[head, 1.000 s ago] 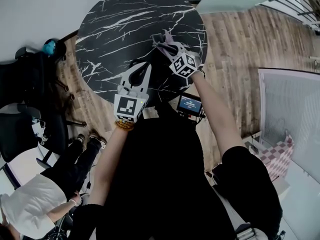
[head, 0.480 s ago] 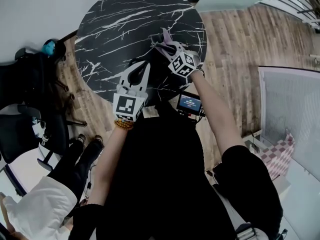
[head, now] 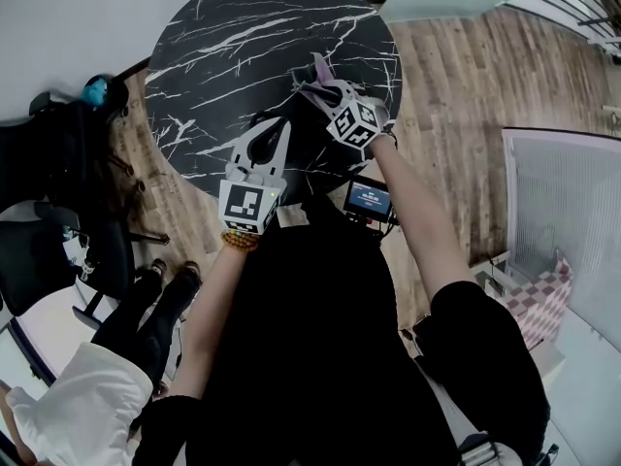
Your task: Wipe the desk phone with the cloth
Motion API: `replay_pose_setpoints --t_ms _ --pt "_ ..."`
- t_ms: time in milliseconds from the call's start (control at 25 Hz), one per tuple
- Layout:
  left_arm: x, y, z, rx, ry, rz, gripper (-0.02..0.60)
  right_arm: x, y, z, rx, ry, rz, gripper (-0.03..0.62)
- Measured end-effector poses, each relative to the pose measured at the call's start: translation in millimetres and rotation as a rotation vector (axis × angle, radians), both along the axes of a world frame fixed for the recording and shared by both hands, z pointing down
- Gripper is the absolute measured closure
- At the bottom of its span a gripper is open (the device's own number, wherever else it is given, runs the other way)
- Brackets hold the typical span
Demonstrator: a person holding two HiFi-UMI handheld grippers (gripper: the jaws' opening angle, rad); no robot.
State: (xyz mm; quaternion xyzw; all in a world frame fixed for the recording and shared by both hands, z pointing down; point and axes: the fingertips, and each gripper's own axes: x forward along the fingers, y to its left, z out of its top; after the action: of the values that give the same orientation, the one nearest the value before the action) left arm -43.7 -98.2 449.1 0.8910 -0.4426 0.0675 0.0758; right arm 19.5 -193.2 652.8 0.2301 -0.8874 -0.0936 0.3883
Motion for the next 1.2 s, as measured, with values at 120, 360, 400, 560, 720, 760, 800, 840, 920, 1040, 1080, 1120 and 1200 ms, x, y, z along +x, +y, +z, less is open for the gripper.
replay_pose_setpoints --t_ms 120,360,400,560,720,760,800,840,920,1040,1080,1120,1200 --pt "0 0 0 0.0 -0.001 0.001 0.565 0 3 1 -0.004 0.0 -0.002 0.531" --pt "-1 -1 -1 0.002 -0.001 0.002 0.565 -3 8 4 -0.012 -0.001 -0.006 0.531" --pt "-1 -1 -1 0.001 0.0 0.002 0.565 -3 9 4 -0.014 -0.001 -0.006 0.531" --pt "-1 1 0 -0.002 0.001 0.0 0.565 -5 13 6 -0.02 0.001 -0.015 0.531" --pt "-2 2 2 -0.007 0.002 0.001 0.565 -8 18 7 -0.025 0.005 -0.025 0.531" --pt "-2 2 2 -0.008 0.002 0.001 0.565 -8 19 7 -0.025 0.007 -0.026 0.531" --pt "-3 3 2 -0.008 0.001 0.001 0.565 -9 19 8 -0.025 0.008 -0.027 0.531" --pt "-3 3 3 -0.008 0.001 0.0 0.565 -9 20 9 -0.026 0.009 -0.028 0.531" --pt "-4 3 3 -0.007 0.0 -0.002 0.565 -9 21 9 -0.029 0.008 -0.03 0.531" --pt "-4 2 5 -0.011 -0.003 -0.002 0.565 -10 22 11 -0.036 0.006 -0.032 0.531" --pt "-4 3 5 -0.011 -0.004 0.0 0.565 -10 23 12 -0.037 0.007 -0.035 0.531" --pt "-4 3 6 -0.011 -0.006 0.001 0.565 -11 24 12 -0.038 0.009 -0.038 0.531" --pt "-4 4 6 -0.012 -0.006 0.001 0.565 -13 28 13 -0.036 0.018 -0.051 0.531"
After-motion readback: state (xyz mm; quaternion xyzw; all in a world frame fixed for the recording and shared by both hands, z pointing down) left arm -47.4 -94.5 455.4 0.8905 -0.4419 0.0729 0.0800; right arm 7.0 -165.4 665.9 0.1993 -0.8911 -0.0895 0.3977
